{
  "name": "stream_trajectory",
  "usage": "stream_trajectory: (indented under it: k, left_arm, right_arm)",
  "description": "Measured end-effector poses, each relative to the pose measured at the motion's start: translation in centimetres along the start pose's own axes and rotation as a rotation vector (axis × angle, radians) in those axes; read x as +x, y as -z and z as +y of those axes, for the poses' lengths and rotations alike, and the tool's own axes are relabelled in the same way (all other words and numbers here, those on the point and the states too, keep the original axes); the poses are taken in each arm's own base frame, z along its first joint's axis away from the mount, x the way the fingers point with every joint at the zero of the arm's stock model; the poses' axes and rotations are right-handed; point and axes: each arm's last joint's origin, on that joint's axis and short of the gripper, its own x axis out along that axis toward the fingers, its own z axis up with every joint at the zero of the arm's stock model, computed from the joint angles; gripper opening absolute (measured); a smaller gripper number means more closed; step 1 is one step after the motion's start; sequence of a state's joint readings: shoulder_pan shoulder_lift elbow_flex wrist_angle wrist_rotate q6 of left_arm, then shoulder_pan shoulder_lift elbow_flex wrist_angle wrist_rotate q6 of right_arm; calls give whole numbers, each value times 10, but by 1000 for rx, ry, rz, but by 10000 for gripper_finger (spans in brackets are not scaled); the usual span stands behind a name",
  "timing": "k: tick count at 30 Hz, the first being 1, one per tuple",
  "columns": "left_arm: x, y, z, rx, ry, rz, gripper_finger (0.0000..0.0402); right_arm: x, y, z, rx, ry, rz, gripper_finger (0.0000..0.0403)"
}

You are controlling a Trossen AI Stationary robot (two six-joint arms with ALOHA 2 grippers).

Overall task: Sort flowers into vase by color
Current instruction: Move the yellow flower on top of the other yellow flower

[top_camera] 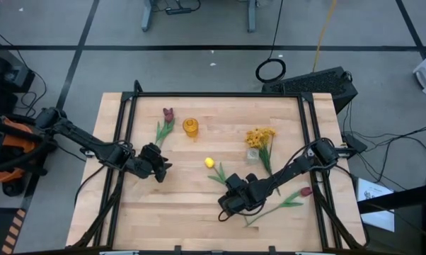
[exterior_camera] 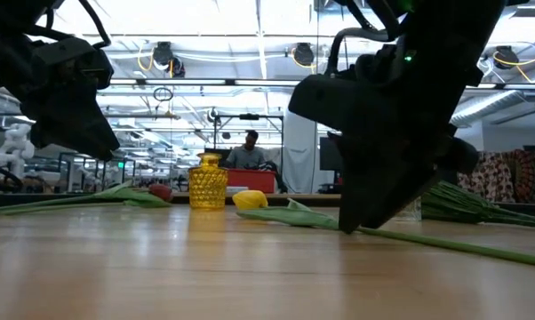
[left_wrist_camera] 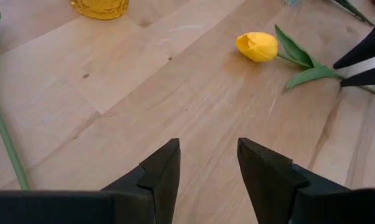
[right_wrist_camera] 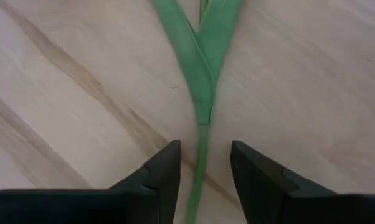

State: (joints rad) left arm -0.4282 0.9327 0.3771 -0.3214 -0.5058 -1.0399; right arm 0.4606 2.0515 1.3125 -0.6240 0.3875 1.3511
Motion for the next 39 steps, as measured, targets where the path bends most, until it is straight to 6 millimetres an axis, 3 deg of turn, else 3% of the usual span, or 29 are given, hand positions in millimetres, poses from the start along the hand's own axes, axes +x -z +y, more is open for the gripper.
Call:
stream_trajectory:
  k: [11,22,30,39]
  left_arm:
    - [0,0,0,-3,3,-2,167]
    - [0,-1,-1,19,10,-15,167]
    - [0,-3,-2,15,-4,-69,167]
    - [-3,-16,-19,79,141,-199,167]
  right_arm:
    - [1,-1,2,-50,-23,8,10]
    - [-2,-16,7,-117,-100,-54,1]
    - [-48,-36,10,-190,-232,-151,1]
    - [-130,-42,-5,-238,-293,-382,0]
